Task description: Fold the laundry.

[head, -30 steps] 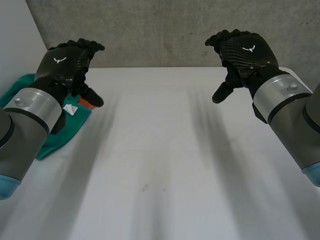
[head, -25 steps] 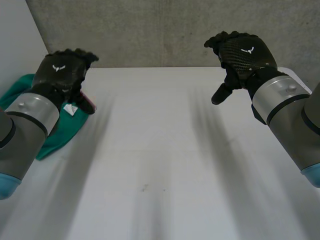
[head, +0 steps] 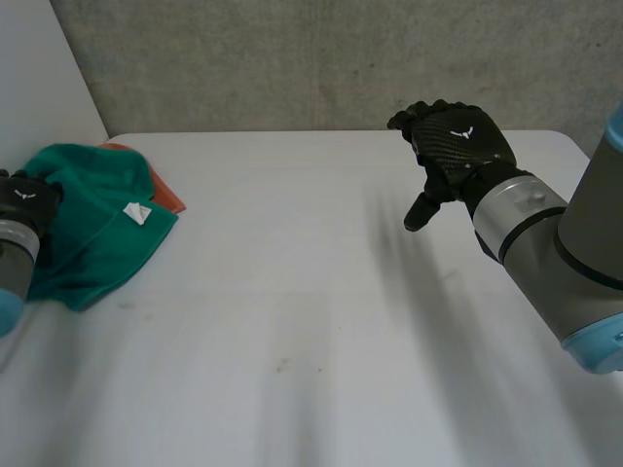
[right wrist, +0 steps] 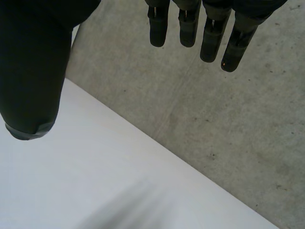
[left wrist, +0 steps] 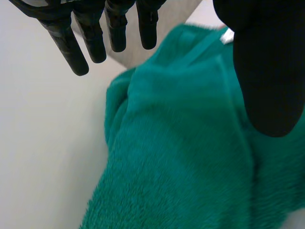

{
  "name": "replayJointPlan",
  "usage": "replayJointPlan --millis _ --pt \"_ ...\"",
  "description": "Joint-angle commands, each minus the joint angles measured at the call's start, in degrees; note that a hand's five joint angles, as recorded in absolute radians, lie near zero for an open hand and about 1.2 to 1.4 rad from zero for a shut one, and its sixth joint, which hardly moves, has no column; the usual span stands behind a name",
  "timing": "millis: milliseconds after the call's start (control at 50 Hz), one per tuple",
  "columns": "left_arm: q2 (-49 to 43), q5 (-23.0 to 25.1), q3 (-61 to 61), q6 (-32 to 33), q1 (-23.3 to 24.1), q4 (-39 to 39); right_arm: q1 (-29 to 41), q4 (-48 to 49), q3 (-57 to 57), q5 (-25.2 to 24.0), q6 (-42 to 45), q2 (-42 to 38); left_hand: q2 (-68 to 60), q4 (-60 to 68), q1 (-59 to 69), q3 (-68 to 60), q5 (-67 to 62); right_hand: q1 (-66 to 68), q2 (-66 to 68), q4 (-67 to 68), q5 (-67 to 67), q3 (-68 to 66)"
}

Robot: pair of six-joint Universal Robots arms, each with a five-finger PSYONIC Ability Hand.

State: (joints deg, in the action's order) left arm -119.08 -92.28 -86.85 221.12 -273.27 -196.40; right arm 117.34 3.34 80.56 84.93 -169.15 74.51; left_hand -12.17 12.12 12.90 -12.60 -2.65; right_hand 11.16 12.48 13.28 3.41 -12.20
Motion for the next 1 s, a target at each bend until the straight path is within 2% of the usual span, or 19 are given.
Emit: replayJointPlan --millis 20,80,220,260,320,360,480,620,700,780,840,860,920,940,1000 --pt "-9.4 -0.1 9.0 0.0 -1.9 -0.8 0.0 0.0 0.3 0.2 0.7 -0.8 -1.4 1.4 0.7 -1.0 -0.9 -1.2 -2.5 -3.3 -3.4 2.2" --pt "-11.6 -0.2 11.2 0.2 -2.1 -1.9 0.0 0.0 0.6 0.2 0.7 -0.9 -2.6 2.6 1.8 -2.2 -2.1 -1.2 -2.5 -3.3 -3.4 2.2" --pt "-15.4 -0.4 14.7 1.9 -3.8 -4.8 0.0 0.1 0.7 0.1 0.7 -1.0 -17.4 17.4 16.6 -16.9 -16.9 -1.2 -2.5 -3.3 -3.4 2.2" --pt "-16.7 -0.7 15.7 3.6 -3.9 -5.7 0.0 0.1 0.7 0.1 0.7 -1.0 -27.6 27.6 26.9 -27.2 -27.1 -1.2 -2.5 -3.3 -3.4 2.2" --pt "-17.4 -0.9 16.4 5.5 -3.9 -6.9 0.0 0.1 0.7 0.1 0.7 -1.0 -34.2 34.2 33.5 -33.8 -33.7 -1.2 -2.5 -3.3 -3.4 2.2" --pt "-17.9 -1.3 17.0 6.9 -3.9 -8.2 -0.1 0.1 0.7 0.1 0.7 -1.0 -43.6 43.6 42.9 -43.2 -43.1 -1.2 -2.5 -3.3 -3.4 2.2" --pt "-18.9 -4.8 18.3 9.1 -4.1 -10.1 -0.1 0.0 0.7 0.0 0.7 -1.0 -67.8 67.8 67.0 -67.3 -67.3 -1.2 -2.5 -3.3 -3.4 2.2" --pt "-17.6 -6.7 17.3 8.4 -2.6 -9.6 -0.1 0.1 0.7 0.0 0.7 -1.0 -67.8 67.9 67.1 -67.4 -67.4 -1.2 -2.5 -3.3 -3.4 2.2" --pt "-12.7 -6.7 15.7 4.7 3.2 -8.6 -0.1 0.1 0.6 0.0 0.7 -1.0 -67.8 67.9 67.1 -67.4 -67.4 -1.2 -2.5 -3.3 -3.4 2.2" --pt "-6.5 -6.5 13.9 -3.7 13.3 -6.2 -0.7 0.0 -0.3 0.2 0.7 -0.9 -67.8 67.9 67.1 -67.4 -67.4 -1.2 -2.5 -3.3 -3.4 2.2" --pt "-3.6 -6.5 13.9 -8.3 18.6 -4.4 -0.9 0.0 -0.6 0.1 0.7 -0.7 -67.8 67.9 67.1 -67.4 -67.4 -1.2 -2.5 -3.3 -3.4 2.2" --pt "-1.8 -6.4 14.1 -11.6 22.6 -3.3 -0.9 0.0 -1.0 0.2 0.7 -0.5 -67.8 67.9 67.1 -67.4 -67.4 -1.2 -2.5 -3.3 -3.4 2.2" --pt "0.2 -6.4 14.5 -16.8 28.7 -1.8 -1.1 0.1 -1.5 0.1 0.7 -0.3 -67.8 67.9 67.1 -67.4 -67.4 -1.2 -2.5 -3.3 -3.4 2.2" --pt "0.9 -6.3 14.5 -19.9 32.6 -0.9 -1.3 0.1 -2.1 0.2 0.7 -0.3 -67.8 67.9 67.1 -67.4 -67.4 -1.2 -2.5 -3.3 -3.4 2.2" --pt "1.4 -6.2 14.2 -24.2 38.3 0.5 -2.6 0.1 -2.5 0.2 0.6 -0.2 -67.8 67.9 67.1 -67.4 -67.4 -1.2 -2.5 -3.3 -3.4 2.2"
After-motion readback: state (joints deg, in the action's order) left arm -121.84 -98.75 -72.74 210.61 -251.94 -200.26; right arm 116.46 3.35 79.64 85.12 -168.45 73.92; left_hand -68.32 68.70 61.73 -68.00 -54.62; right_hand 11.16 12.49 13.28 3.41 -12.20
